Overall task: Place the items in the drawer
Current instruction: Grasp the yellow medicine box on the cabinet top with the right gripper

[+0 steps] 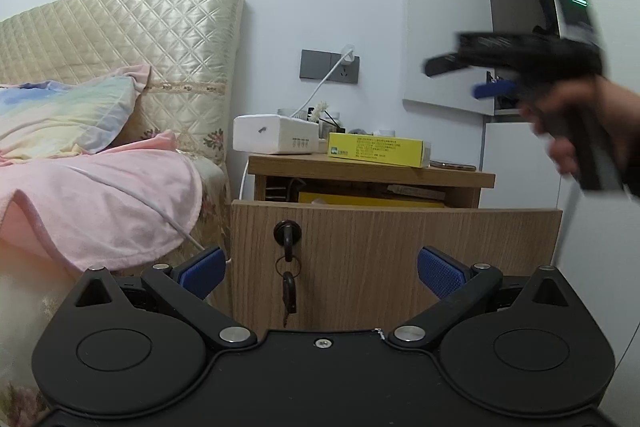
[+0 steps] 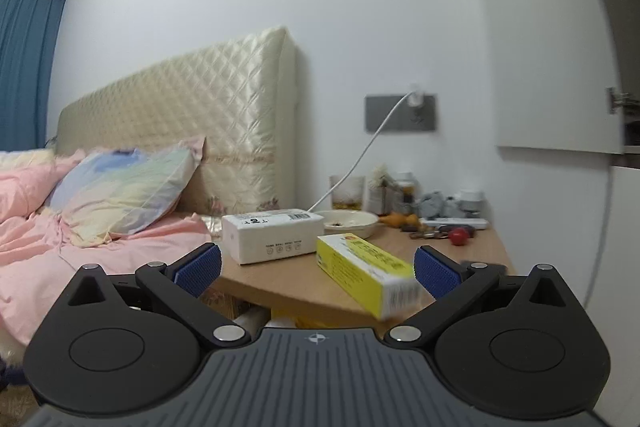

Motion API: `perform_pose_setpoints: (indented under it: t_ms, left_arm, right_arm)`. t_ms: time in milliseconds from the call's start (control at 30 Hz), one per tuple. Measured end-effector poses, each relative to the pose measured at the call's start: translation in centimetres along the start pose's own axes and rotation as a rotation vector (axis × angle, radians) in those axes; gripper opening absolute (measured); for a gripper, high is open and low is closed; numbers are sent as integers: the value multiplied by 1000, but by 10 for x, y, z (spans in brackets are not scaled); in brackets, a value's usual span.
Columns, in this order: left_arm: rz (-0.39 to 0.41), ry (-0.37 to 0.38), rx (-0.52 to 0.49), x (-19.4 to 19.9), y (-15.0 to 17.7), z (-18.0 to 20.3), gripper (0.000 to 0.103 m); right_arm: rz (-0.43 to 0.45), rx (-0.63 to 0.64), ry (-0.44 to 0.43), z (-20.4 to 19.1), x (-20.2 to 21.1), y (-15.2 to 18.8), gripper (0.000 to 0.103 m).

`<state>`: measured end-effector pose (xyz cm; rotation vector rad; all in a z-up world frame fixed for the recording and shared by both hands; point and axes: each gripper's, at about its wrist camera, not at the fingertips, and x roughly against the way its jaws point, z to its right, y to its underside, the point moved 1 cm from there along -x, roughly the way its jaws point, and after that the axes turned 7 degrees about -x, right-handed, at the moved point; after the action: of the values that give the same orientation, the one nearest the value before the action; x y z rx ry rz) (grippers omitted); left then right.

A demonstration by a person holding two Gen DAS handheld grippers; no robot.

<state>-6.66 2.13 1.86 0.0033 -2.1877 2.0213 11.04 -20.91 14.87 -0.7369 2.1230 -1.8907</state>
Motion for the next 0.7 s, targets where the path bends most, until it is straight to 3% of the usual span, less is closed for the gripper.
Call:
perform_pose_setpoints:
  t_ms: [100, 333, 467, 700]
  left_arm:
    - [19, 6, -6, 2, -2, -7, 102]
    - [52, 39, 8, 10, -6, -17, 102]
    - [48, 83, -24, 10, -4, -17, 102]
    - [51, 129, -29, 13, -4, -10, 102]
  right_arm:
    - [-146, 15, -16, 7, -46, -26, 103]
    - [-417, -4, 66, 20, -151, -49, 103]
    - [-493, 27, 143, 23, -186, -44, 103]
    - [-546, -40, 169, 42, -210, -27, 97]
